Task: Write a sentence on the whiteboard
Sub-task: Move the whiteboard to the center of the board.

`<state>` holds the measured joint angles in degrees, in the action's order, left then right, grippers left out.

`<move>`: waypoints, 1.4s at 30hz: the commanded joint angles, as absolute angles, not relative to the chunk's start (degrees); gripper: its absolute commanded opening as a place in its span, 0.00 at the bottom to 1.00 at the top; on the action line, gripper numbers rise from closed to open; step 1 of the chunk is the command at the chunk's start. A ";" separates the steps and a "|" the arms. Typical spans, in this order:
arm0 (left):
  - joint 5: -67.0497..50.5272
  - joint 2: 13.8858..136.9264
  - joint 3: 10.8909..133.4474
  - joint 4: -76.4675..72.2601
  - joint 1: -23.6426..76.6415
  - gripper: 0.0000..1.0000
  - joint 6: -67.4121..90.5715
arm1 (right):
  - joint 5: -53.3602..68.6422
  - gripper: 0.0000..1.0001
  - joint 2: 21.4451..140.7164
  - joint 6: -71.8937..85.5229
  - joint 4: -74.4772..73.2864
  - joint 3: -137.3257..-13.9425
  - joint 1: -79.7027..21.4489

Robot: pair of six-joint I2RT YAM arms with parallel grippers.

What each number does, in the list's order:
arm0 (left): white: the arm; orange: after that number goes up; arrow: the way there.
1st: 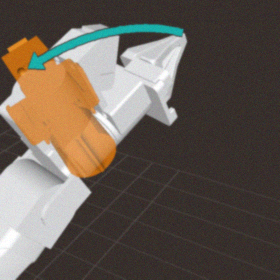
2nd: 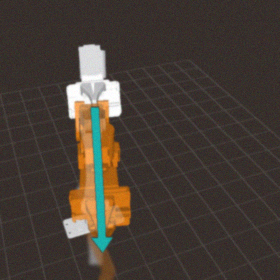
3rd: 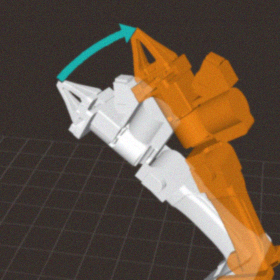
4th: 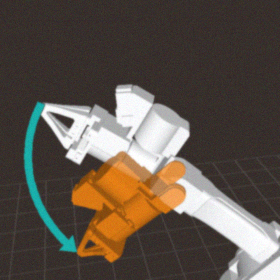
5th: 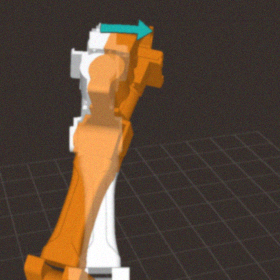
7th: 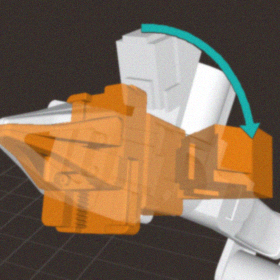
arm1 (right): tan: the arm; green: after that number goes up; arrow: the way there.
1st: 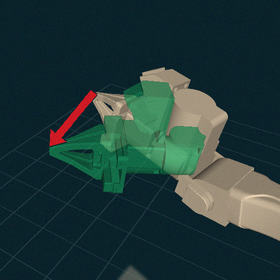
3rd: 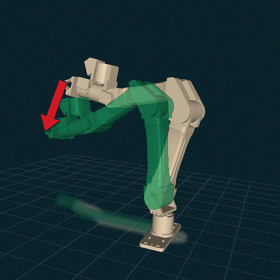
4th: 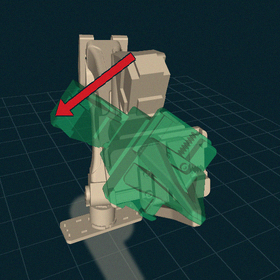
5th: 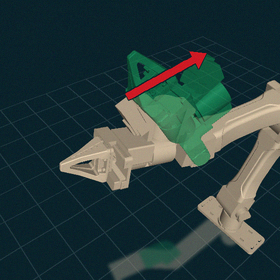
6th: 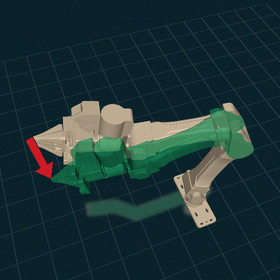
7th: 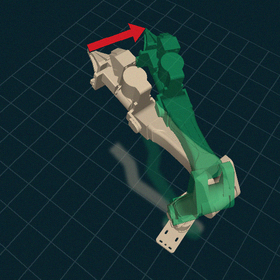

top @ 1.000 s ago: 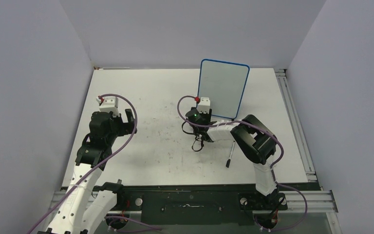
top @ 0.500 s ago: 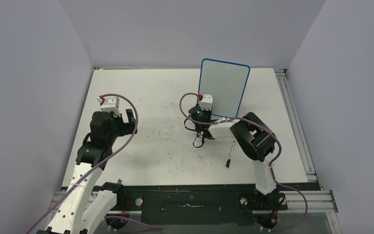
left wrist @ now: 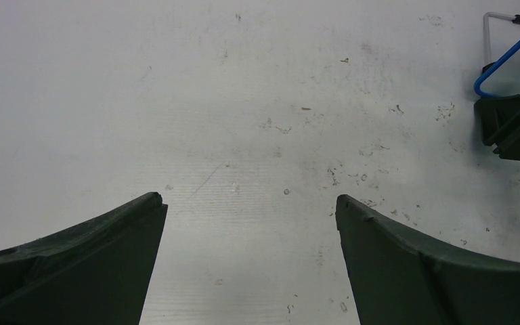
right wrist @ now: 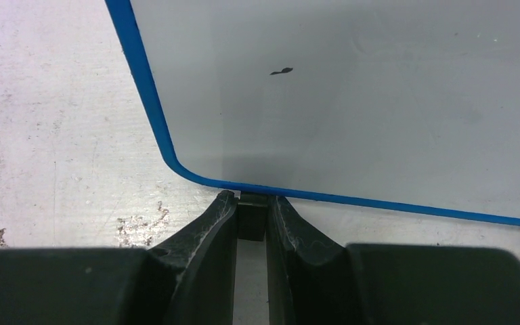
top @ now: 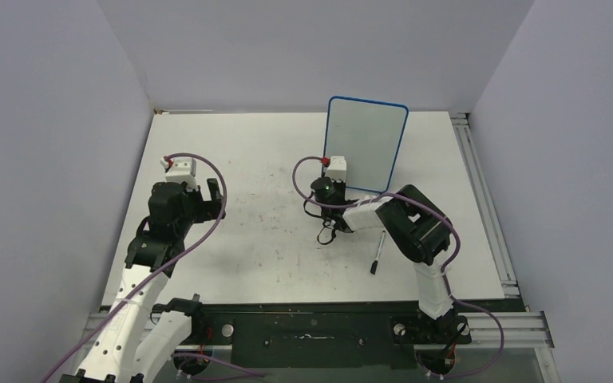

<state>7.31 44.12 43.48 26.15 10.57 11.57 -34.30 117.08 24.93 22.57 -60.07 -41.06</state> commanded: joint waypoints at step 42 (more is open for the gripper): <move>6.15 45.13 44.71 25.08 8.78 0.96 11.69 | -34.20 0.08 104.61 31.46 27.97 -42.64 -74.52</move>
